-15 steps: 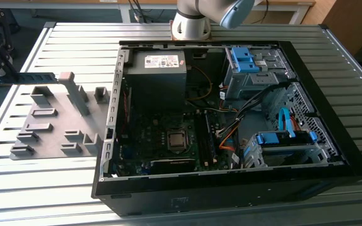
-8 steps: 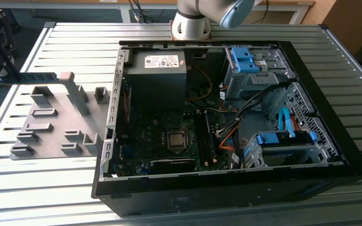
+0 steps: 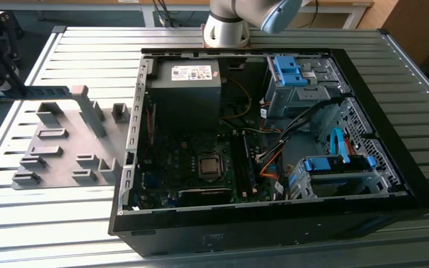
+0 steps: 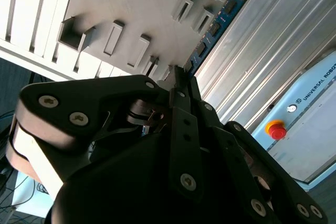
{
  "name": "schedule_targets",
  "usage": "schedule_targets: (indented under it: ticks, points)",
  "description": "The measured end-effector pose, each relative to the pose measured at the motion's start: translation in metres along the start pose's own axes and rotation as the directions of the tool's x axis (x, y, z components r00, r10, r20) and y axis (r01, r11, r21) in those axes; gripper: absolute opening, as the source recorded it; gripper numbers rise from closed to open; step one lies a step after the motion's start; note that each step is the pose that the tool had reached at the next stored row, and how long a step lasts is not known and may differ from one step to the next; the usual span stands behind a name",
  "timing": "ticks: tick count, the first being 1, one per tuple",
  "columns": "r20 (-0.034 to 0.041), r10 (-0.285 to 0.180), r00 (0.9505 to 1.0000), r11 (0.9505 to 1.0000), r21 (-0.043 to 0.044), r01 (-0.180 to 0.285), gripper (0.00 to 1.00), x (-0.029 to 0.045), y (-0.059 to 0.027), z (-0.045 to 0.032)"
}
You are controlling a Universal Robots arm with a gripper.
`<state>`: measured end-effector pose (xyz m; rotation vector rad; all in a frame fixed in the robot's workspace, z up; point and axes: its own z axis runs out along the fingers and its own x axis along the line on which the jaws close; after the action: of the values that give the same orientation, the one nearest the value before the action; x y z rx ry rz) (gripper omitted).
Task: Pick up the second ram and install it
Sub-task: 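Pick up the second ram and move it above second insertion slot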
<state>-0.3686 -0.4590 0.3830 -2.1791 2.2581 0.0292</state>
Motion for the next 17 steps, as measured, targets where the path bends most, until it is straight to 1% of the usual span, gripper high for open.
schedule_targets:
  ticks: [17]
  points:
    - [0.0000, 0.000, 1.0000, 1.0000, 0.0000, 0.000, 0.14, -0.0002, -0.0057, -0.0001]
